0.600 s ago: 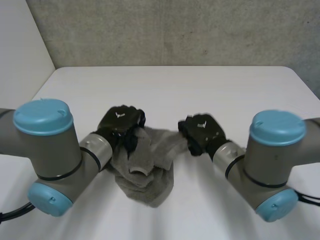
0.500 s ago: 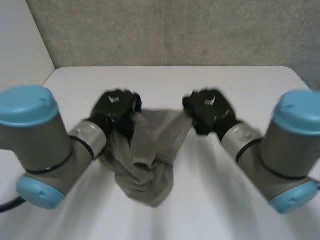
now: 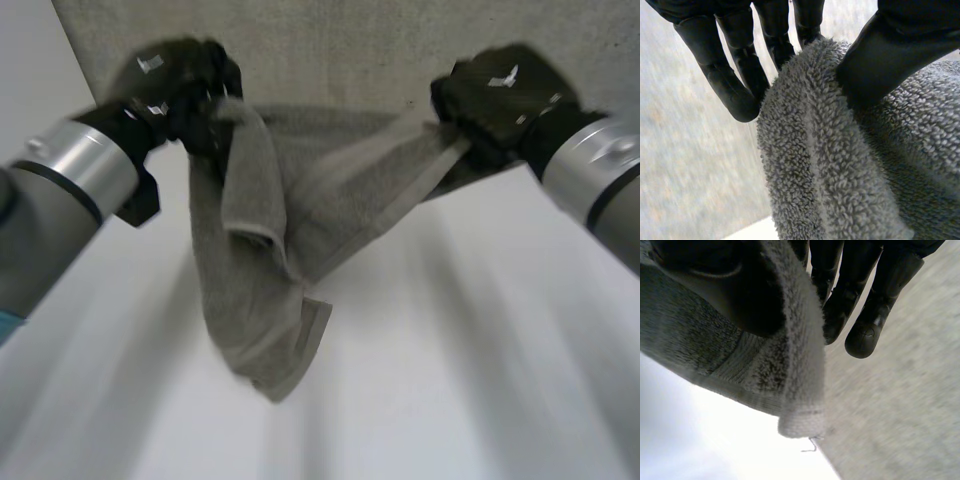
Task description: Fold the towel.
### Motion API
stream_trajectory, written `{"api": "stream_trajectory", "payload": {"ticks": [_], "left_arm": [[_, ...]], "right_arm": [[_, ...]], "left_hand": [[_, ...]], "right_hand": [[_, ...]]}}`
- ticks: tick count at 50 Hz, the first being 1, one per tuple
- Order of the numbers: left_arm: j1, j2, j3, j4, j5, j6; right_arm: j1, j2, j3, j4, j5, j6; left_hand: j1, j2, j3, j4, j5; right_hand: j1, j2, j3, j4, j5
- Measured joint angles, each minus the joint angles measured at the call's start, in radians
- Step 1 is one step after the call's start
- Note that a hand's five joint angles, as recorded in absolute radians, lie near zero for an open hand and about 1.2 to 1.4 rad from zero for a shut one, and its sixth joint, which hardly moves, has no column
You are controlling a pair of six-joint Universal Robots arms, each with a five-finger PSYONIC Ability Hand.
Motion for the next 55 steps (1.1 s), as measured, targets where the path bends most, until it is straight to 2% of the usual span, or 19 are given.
{"api": "stream_trajectory", "payload": {"ticks": [13,17,20,21,22,23,25,27,29,30,31,33,34,36,42,48,55], "left_arm": [[-0.063,-0.382,0.147,0.012,-0.010,0.020],[-0.109,-0.458,0.222,0.038,-0.015,0.018],[-0.153,-0.477,0.247,0.073,-0.018,0.019],[-0.173,-0.481,0.253,0.091,-0.019,0.019],[-0.184,-0.483,0.256,0.100,-0.020,0.020],[-0.201,-0.484,0.259,0.115,-0.021,0.020],[-0.224,-0.485,0.261,0.135,-0.024,0.021],[-0.234,-0.485,0.261,0.144,-0.025,0.021],[-0.249,-0.486,0.260,0.156,-0.037,0.025],[-0.255,-0.488,0.258,0.159,-0.050,0.030],[-0.257,-0.489,0.257,0.160,-0.058,0.033],[-0.264,-0.491,0.251,0.163,-0.088,0.049],[-0.265,-0.490,0.246,0.162,-0.102,0.060],[-0.264,-0.485,0.237,0.161,-0.117,0.075],[-0.248,-0.415,0.162,0.154,-0.140,0.110],[-0.229,-0.289,0.032,0.151,-0.140,0.116],[-0.224,-0.135,-0.157,0.135,-0.137,0.113]], "right_arm": [[-0.002,0.277,-0.101,-0.011,0.039,-0.043],[-0.038,0.350,-0.168,-0.045,0.100,-0.065],[-0.069,0.380,-0.194,-0.086,0.150,-0.095],[-0.083,0.393,-0.202,-0.108,0.171,-0.111],[-0.089,0.400,-0.206,-0.120,0.181,-0.121],[-0.098,0.410,-0.210,-0.137,0.195,-0.136],[-0.110,0.426,-0.215,-0.166,0.217,-0.162],[-0.115,0.433,-0.217,-0.179,0.226,-0.174],[-0.123,0.454,-0.217,-0.190,0.238,-0.211],[-0.126,0.468,-0.215,-0.189,0.243,-0.235],[-0.128,0.477,-0.215,-0.187,0.246,-0.251],[-0.133,0.504,-0.211,-0.176,0.257,-0.304],[-0.134,0.517,-0.207,-0.168,0.265,-0.329],[-0.134,0.528,-0.200,-0.155,0.275,-0.355],[-0.129,0.516,-0.159,-0.105,0.291,-0.383],[-0.131,0.420,-0.110,-0.032,0.281,-0.347],[-0.143,0.292,-0.060,0.104,0.207,-0.266]], "left_hand": [[0.008,0.000,0.001,0.003,0.000],[0.008,0.000,0.001,0.004,0.000],[-0.035,-0.068,-0.150,-0.139,-0.076],[-0.214,-0.231,-0.319,-0.312,-0.257],[-0.287,-0.318,-0.406,-0.401,-0.343],[-0.489,-0.516,-0.604,-0.603,-0.539],[-0.664,-0.691,-0.778,-0.758,-0.711],[-0.690,-0.717,-0.807,-0.783,-0.750],[-0.854,-0.866,-0.975,-0.938,-0.921],[-1.006,-1.034,-1.144,-1.112,-1.077],[-1.074,-1.098,-1.199,-1.169,-1.147],[-1.140,-1.177,-1.276,-1.242,-1.229],[-1.140,-1.183,-1.279,-1.242,-1.238],[-1.141,-1.183,-1.279,-1.242,-1.239],[-1.141,-1.183,-1.278,-1.242,-1.237],[-1.131,-1.164,-1.254,-1.234,-1.187],[-1.015,-1.048,-1.131,-1.109,-1.063]], "right_hand": [[0.000,0.003,0.004,0.000,0.001],[0.000,0.003,0.004,0.000,0.001],[0.000,0.003,0.004,0.000,0.001],[0.000,0.003,0.004,0.000,0.001],[0.000,0.003,0.004,0.000,0.001],[0.000,0.003,0.004,0.000,0.001],[0.001,0.003,0.004,0.000,0.001],[0.001,0.003,0.004,0.000,0.001],[-0.191,-0.195,-0.186,-0.197,-0.180],[-0.400,-0.409,-0.392,-0.403,-0.411],[-0.504,-0.514,-0.493,-0.484,-0.496],[-0.882,-0.896,-0.865,-0.879,-0.918],[-1.013,-1.017,-1.003,-1.015,-1.053],[-1.089,-1.074,-1.077,-1.083,-1.110],[-1.110,-1.077,-1.088,-1.086,-1.110],[-1.110,-1.077,-1.088,-1.086,-1.110],[-1.110,-1.077,-1.088,-1.086,-1.110]]}}
